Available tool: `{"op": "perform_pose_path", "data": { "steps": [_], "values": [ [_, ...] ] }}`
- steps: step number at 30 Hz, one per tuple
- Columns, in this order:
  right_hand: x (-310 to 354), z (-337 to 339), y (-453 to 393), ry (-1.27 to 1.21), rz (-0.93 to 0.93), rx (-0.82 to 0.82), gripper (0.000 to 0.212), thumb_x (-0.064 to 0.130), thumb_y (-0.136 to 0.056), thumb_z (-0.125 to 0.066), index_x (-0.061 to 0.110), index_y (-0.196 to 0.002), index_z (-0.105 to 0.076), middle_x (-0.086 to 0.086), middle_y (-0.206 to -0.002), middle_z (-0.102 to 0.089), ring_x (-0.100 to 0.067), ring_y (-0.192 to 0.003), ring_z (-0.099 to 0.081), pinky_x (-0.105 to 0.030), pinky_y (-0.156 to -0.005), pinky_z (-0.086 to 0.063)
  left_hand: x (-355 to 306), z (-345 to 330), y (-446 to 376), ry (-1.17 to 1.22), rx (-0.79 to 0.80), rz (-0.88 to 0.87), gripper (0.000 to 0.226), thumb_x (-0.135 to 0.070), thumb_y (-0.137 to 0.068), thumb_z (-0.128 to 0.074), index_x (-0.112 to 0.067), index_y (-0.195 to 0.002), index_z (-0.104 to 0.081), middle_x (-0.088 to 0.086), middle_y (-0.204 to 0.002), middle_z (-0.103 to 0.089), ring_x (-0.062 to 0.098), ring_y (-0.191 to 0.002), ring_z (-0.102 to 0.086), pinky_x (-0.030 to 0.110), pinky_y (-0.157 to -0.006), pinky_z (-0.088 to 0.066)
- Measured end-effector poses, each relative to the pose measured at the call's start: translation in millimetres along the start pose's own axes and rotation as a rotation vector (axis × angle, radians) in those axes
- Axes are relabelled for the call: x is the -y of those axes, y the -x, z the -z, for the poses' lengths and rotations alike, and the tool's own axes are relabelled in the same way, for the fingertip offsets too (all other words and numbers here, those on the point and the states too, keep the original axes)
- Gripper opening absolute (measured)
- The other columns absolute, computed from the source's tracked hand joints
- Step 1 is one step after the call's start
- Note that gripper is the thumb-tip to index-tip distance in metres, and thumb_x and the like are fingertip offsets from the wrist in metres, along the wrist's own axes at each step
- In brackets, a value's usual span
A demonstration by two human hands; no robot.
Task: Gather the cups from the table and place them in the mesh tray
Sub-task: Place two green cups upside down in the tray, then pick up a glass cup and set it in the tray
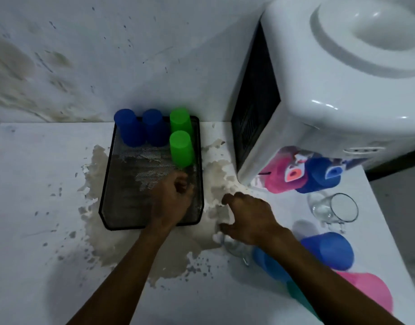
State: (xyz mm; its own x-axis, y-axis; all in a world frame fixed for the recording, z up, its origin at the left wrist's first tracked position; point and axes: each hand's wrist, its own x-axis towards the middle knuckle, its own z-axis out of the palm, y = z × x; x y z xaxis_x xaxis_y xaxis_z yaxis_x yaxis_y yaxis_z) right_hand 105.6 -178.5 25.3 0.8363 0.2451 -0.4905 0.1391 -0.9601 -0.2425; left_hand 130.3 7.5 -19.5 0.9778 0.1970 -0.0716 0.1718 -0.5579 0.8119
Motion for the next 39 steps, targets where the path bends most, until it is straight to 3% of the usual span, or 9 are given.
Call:
{"op": "perform_pose_path", "data": {
  "steps": [4,8,16,20,24,28,32,36,39],
  "values": [
    [-4,-25,17,0.194,-0.107,0.187,0.084,0.07,-0.066,-0.063,0.024,-0.133,-0.041,-0.008,-0.131,-0.053,-0.031,-0.122,-0.051,-0.044,-0.101,-0.032,-4,-12,24,0.041,0.085,0.018,0.022,-0.006,-0.078,-0.07,-0.009,-0.1,-0.068,-0.001,-0.079,-0.067,0.009,-0.072,-0.062,0.019,-0.066,-0.051],
    [-7,-33,20,0.182,-0.106,0.186,0.075,0.063,-0.068,-0.066,0.021,-0.127,-0.046,-0.006,-0.125,-0.058,-0.03,-0.115,-0.057,-0.044,-0.1,-0.031,0,-18,40,0.085,0.135,0.097,0.021,-0.006,-0.079,-0.07,-0.01,-0.099,-0.067,0.002,-0.084,-0.069,0.008,-0.077,-0.063,0.009,-0.063,-0.045],
    [6,-19,20,-0.187,-0.136,-0.071,0.079,0.066,-0.048,-0.072,0.03,-0.118,-0.059,0.002,-0.112,-0.066,-0.022,-0.103,-0.063,-0.033,-0.089,-0.048,7,-3,56,0.337,0.242,0.474,0.011,-0.024,-0.084,-0.07,-0.018,-0.093,-0.068,0.008,-0.097,-0.071,0.025,-0.095,-0.066,0.034,-0.078,-0.052],
    [33,0,8,-0.63,-0.064,-0.223,0.065,0.064,-0.043,-0.077,0.034,-0.099,-0.065,0.013,-0.086,-0.069,-0.008,-0.08,-0.067,-0.025,-0.069,-0.054,9,14,51,0.708,0.459,0.808,0.051,-0.055,-0.076,-0.06,-0.017,-0.108,-0.069,0.011,-0.108,-0.071,0.028,-0.099,-0.066,0.045,-0.087,-0.052],
    [56,9,-11,-0.894,0.004,-0.282,0.05,0.038,-0.05,-0.09,0.037,-0.093,-0.063,0.019,-0.08,-0.068,0.007,-0.075,-0.065,-0.009,-0.06,-0.049,17,36,38,1.108,0.461,0.697,0.035,-0.039,-0.076,-0.061,-0.013,-0.098,-0.071,0.014,-0.095,-0.072,0.025,-0.077,-0.069,0.041,-0.075,-0.053],
    [73,7,-35,-1.003,0.029,-0.238,0.058,0.037,-0.048,-0.09,0.026,-0.101,-0.068,0.004,-0.092,-0.074,-0.005,-0.084,-0.07,-0.031,-0.078,-0.061,27,51,17,1.317,0.442,0.587,0.039,-0.033,-0.055,-0.087,-0.013,-0.088,-0.077,0.01,-0.087,-0.073,0.015,-0.067,-0.068,0.034,-0.063,-0.058],
    [81,2,-50,-0.943,0.041,-0.207,0.083,0.046,-0.051,-0.088,0.025,-0.126,-0.057,0.01,-0.11,-0.067,-0.006,-0.101,-0.064,-0.028,-0.087,-0.056,35,63,-9,1.064,0.244,0.581,0.058,-0.025,-0.063,-0.084,-0.003,-0.113,-0.064,0.018,-0.103,-0.071,0.025,-0.076,-0.07,0.038,-0.06,-0.057],
    [69,-3,-55,-0.89,-0.053,-0.22,0.068,0.039,-0.063,-0.087,0.028,-0.122,-0.056,0.014,-0.1,-0.063,-0.003,-0.095,-0.061,-0.015,-0.074,-0.05,40,64,-43,0.53,-0.158,0.563,0.06,-0.017,-0.066,-0.083,-0.014,-0.116,-0.051,0.011,-0.111,-0.063,0.027,-0.085,-0.068,0.036,-0.057,-0.059],
    [55,-11,-54,-0.86,-0.115,-0.192,0.06,0.038,-0.066,-0.084,0.024,-0.119,-0.06,0.006,-0.097,-0.067,-0.007,-0.089,-0.064,-0.017,-0.071,-0.051,37,61,-68,0.335,-0.238,0.423,0.065,-0.015,-0.063,-0.083,-0.017,-0.116,-0.046,0.006,-0.111,-0.059,0.021,-0.09,-0.063,0.029,-0.062,-0.055]
  ]
}}
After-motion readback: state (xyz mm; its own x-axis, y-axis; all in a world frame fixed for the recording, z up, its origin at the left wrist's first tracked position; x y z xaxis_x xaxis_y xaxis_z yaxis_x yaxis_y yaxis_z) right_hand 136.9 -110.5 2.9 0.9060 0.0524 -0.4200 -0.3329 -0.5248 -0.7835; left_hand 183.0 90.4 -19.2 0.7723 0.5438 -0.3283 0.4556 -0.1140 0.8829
